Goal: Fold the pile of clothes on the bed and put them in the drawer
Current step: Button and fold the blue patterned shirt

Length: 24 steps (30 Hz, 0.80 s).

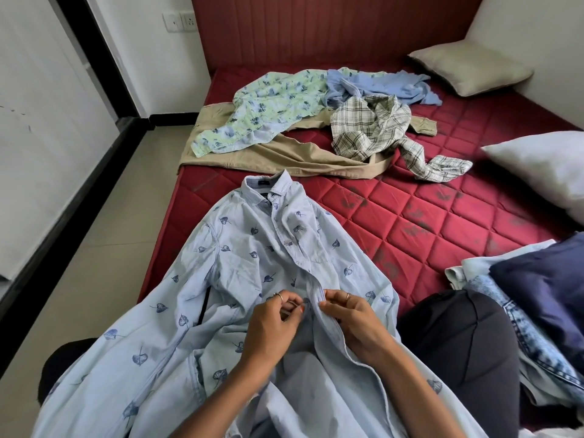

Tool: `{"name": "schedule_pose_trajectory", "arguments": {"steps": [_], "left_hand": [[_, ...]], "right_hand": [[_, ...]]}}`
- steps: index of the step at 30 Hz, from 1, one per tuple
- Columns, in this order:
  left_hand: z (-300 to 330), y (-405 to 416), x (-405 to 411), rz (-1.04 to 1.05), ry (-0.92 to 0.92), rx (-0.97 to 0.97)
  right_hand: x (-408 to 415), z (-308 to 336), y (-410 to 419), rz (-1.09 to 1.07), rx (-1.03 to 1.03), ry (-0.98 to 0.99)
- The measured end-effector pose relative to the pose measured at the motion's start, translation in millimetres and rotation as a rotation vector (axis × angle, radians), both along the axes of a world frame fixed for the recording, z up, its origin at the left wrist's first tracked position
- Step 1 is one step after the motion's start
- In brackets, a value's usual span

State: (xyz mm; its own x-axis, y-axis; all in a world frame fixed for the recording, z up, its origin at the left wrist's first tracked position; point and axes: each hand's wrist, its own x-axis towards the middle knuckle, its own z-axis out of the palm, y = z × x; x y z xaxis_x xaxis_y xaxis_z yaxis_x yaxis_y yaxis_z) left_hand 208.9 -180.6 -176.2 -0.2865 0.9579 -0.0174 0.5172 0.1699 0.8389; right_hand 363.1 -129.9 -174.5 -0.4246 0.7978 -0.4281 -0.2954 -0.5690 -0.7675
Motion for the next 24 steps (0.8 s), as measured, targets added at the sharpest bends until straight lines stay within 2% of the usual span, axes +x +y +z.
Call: {"name": "schedule_pose_trajectory", "arguments": {"steps": [3,10,13,17,24], "left_hand": [[10.4,-3.6,-2.0,0.012,-0.012,0.02],[17.7,-5.6,6.5,-0.013,0.176,0.1],[24.9,-3.9,11.8,0.022,0.128,0.085],[28.5,-1.8,16.3,0.045,-0.012,-0.032],[19.0,-2.4,11.2,0.105,-0.131,-0.165]], "right_hand": [[-1.7,-0.6,-2.1,0.016,0.044,-0.109],[-1.7,2.4,-4.1,0.04,0.459,-0.563],[-5.6,6.5,-8.6,0.071,0.601,-0.728],[-8.5,9.5,-13.4,0.074,0.692,-0.849],[-10.5,9.9,-21.9,0.077,0.672,-0.858]]}}
